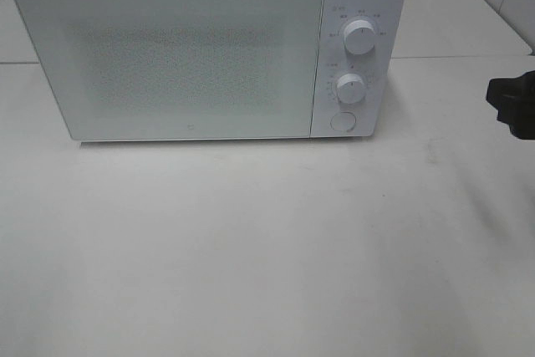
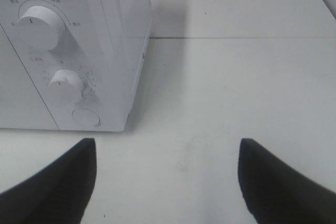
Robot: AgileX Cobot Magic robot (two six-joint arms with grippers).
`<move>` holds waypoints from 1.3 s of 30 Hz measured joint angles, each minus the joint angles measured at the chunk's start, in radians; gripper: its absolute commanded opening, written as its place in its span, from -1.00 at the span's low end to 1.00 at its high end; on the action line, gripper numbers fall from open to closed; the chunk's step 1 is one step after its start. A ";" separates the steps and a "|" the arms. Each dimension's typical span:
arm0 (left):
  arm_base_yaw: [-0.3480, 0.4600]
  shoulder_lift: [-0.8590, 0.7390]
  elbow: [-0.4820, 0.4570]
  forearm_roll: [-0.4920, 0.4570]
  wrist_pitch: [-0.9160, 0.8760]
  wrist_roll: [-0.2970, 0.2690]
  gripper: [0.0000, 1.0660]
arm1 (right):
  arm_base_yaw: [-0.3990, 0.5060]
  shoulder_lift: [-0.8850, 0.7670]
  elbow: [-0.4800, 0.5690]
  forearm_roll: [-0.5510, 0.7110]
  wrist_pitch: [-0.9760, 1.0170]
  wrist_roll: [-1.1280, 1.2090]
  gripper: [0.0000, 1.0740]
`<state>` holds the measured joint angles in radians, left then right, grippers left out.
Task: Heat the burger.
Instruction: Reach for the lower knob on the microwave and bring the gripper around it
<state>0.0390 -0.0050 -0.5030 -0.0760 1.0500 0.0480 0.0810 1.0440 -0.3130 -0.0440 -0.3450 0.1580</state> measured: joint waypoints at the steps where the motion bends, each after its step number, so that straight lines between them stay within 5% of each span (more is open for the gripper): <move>1: 0.000 0.000 0.000 0.000 0.000 0.000 0.88 | 0.000 0.000 0.000 0.000 0.000 0.000 0.35; 13: 0.000 0.000 0.000 0.000 0.000 0.000 0.88 | 0.036 0.204 0.110 0.170 -0.451 -0.125 0.35; 30: 0.000 0.000 0.000 0.000 0.000 0.000 0.88 | 0.599 0.549 0.087 0.762 -0.853 -0.368 0.35; 39: 0.000 0.000 0.000 0.000 0.000 0.000 0.88 | 0.764 0.621 -0.012 0.932 -0.861 -0.445 0.35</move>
<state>0.0390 -0.0050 -0.5030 -0.0760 1.0500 0.0480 0.8450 1.6650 -0.3250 0.8880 -1.2060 -0.2870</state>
